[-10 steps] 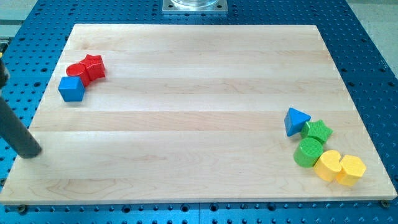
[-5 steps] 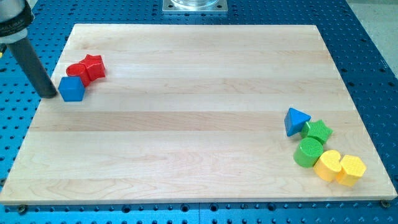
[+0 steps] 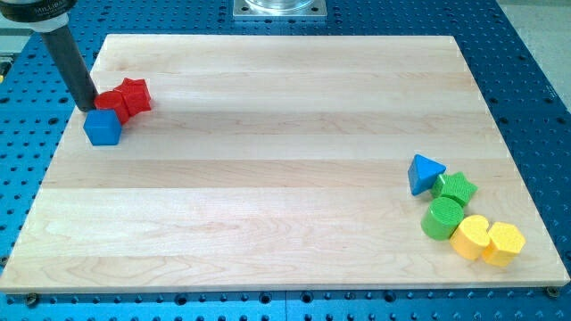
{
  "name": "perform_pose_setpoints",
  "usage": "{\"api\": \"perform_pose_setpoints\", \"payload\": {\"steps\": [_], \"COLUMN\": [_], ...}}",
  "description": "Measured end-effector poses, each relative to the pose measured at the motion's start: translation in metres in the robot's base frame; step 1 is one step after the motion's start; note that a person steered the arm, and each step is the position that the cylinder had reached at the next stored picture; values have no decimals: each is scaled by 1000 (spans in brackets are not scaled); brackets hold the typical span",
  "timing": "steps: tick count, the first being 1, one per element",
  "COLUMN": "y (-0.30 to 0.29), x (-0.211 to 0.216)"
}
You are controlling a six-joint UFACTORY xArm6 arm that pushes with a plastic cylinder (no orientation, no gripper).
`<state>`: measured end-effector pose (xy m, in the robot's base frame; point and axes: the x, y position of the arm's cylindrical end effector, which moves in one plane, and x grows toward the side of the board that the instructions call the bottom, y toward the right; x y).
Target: Slide the cube diagonally bottom right to the red circle
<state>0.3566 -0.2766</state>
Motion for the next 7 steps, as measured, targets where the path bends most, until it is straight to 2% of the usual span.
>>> {"api": "perform_pose_setpoints", "payload": {"steps": [1,2,3,4,5,6,7], "y": [2,49,127,169,136,92,33], "x": [-10,-9,-9,14,60,87,121]}}
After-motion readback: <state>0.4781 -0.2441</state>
